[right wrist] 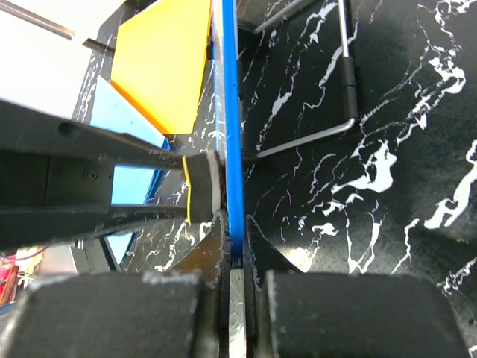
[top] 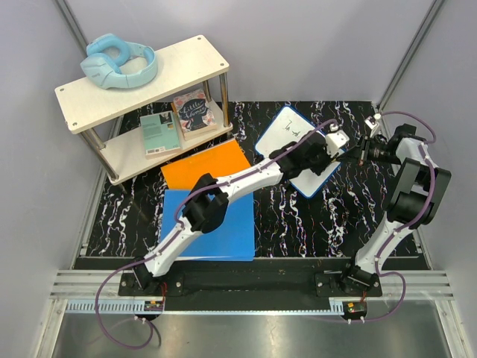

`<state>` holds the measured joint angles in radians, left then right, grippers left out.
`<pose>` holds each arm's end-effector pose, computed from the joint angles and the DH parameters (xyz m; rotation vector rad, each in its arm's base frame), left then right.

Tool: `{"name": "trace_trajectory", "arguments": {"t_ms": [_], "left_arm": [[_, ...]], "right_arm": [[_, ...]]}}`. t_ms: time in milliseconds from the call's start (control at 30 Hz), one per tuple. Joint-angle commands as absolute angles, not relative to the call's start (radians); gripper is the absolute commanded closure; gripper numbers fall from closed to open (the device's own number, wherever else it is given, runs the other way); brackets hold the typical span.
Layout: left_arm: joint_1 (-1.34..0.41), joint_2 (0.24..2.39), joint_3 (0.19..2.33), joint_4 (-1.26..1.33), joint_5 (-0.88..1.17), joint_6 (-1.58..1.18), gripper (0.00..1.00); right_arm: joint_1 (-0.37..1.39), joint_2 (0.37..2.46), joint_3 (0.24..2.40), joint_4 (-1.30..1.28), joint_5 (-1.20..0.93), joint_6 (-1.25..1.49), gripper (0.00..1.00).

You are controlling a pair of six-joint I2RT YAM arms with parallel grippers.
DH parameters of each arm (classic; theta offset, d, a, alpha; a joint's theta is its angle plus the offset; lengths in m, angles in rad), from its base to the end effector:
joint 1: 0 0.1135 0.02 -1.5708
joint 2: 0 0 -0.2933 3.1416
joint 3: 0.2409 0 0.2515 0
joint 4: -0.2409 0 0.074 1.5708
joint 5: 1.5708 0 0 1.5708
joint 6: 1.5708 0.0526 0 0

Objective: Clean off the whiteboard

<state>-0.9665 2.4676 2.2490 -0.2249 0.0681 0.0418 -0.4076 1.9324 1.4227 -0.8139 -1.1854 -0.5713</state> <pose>0.3464 -0.5080 0.2479 1.0414 1.7951 -0.6482 0.3766 -0.1095 0.2301 -0.3519 2.1095 1.1423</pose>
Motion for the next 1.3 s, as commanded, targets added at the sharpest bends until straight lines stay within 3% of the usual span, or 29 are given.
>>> {"name": "trace_trajectory", "arguments": {"t_ms": [0, 200, 900, 1267], "left_arm": [[-0.996, 2.494, 2.261, -0.265, 0.072, 0.098, 1.00], [-0.928, 2.490, 2.257, -0.239, -0.101, 0.019, 1.00], [-0.640, 2.519, 2.303, -0.163, -0.078, -0.376, 1.00], [-0.713, 2.516, 2.327, -0.133, 0.030, -0.172, 1.00]], "right_arm": [[-0.376, 1.928, 1.456, -0.845, -1.187, -0.634, 1.00], [-0.374, 1.925, 1.453, -0.854, -1.189, -0.641, 1.00], [-0.357, 1.954, 1.539, -1.080, -1.144, -0.848, 1.00], [-0.345, 1.942, 1.528, -1.058, -1.123, -0.844, 1.00]]}}
